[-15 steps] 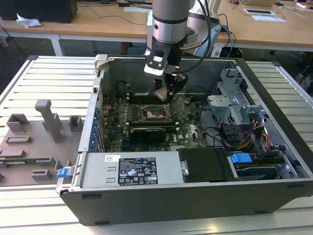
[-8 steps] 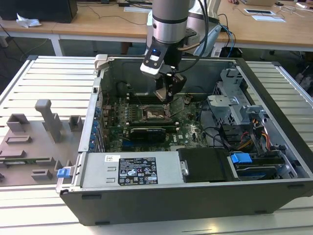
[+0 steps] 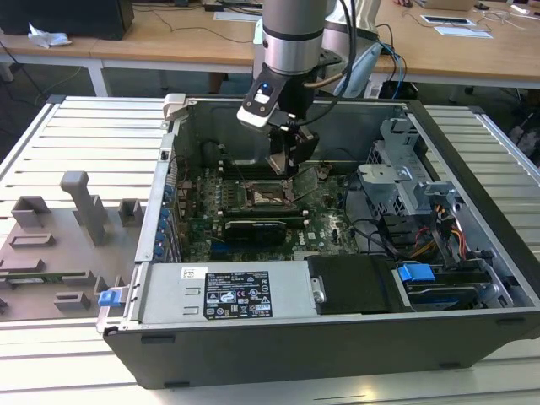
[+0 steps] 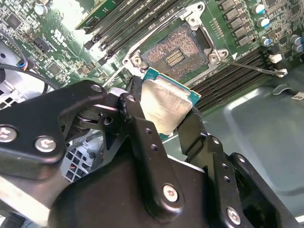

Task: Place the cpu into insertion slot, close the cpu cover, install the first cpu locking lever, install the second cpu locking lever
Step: 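Place the cpu into insertion slot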

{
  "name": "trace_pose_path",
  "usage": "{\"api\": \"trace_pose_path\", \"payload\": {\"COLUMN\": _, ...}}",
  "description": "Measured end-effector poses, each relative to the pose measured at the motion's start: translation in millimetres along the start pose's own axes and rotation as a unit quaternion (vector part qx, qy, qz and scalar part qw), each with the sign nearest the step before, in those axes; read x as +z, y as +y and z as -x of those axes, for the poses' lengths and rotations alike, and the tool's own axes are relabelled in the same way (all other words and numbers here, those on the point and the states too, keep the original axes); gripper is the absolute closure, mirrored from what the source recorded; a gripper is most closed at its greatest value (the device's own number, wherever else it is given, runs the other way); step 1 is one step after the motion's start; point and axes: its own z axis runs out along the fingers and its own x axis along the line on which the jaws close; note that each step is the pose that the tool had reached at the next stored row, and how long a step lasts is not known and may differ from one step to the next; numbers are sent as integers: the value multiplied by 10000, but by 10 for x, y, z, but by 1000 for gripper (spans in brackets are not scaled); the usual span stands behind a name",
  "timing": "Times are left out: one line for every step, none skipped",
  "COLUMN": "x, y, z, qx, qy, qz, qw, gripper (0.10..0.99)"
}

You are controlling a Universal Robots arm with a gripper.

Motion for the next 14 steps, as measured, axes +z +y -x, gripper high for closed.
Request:
{"api": "trace_pose_path", "payload": {"x": 0, "y": 0, "z": 0, "qx": 58, "qy": -4, "qz": 0, "qw": 10000, "gripper": 541}}
{"api": "trace_pose_path", "payload": {"x": 0, "y": 0, "z": 0, "qx": 89, "qy": -6, "qz": 0, "qw": 10000, "gripper": 541}}
{"api": "trace_pose_path", "payload": {"x": 1, "y": 0, "z": 0, "qx": 122, "qy": -8, "qz": 1, "qw": 9999, "gripper": 541}}
{"api": "trace_pose_path", "payload": {"x": 1, "y": 0, "z": 0, "qx": 205, "qy": -13, "qz": 1, "qw": 9998, "gripper": 541}}
{"api": "trace_pose_path", "payload": {"x": 1, "y": 0, "z": 0, "qx": 250, "qy": -16, "qz": 1, "qw": 9997, "gripper": 541}}
{"api": "trace_pose_path", "payload": {"x": 1, "y": 0, "z": 0, "qx": 288, "qy": -19, "qz": 1, "qw": 9996, "gripper": 541}}
{"api": "trace_pose_path", "payload": {"x": 2, "y": 0, "z": 0, "qx": 336, "qy": -22, "qz": 2, "qw": 9994, "gripper": 541}}
{"api": "trace_pose_path", "payload": {"x": 2, "y": 0, "z": 0, "qx": 363, "qy": -24, "qz": 2, "qw": 9993, "gripper": 541}}
{"api": "trace_pose_path", "payload": {"x": 2, "y": 0, "z": 0, "qx": 393, "qy": -26, "qz": 2, "qw": 9992, "gripper": 541}}
{"api": "trace_pose_path", "payload": {"x": 3, "y": 0, "z": 0, "qx": 425, "qy": -28, "qz": 2, "qw": 9991, "gripper": 541}}
{"api": "trace_pose_path", "payload": {"x": 3, "y": 0, "z": 0, "qx": 455, "qy": -30, "qz": 2, "qw": 9990, "gripper": 541}}
{"api": "trace_pose_path", "payload": {"x": 3, "y": 0, "z": 0, "qx": 490, "qy": -32, "qz": 2, "qw": 9988, "gripper": 541}}
{"api": "trace_pose_path", "payload": {"x": 3, "y": 0, "z": 0, "qx": 513, "qy": -34, "qz": 2, "qw": 9987, "gripper": 541}}
{"api": "trace_pose_path", "payload": {"x": 3, "y": 0, "z": 0, "qx": 537, "qy": -36, "qz": 2, "qw": 9986, "gripper": 541}}
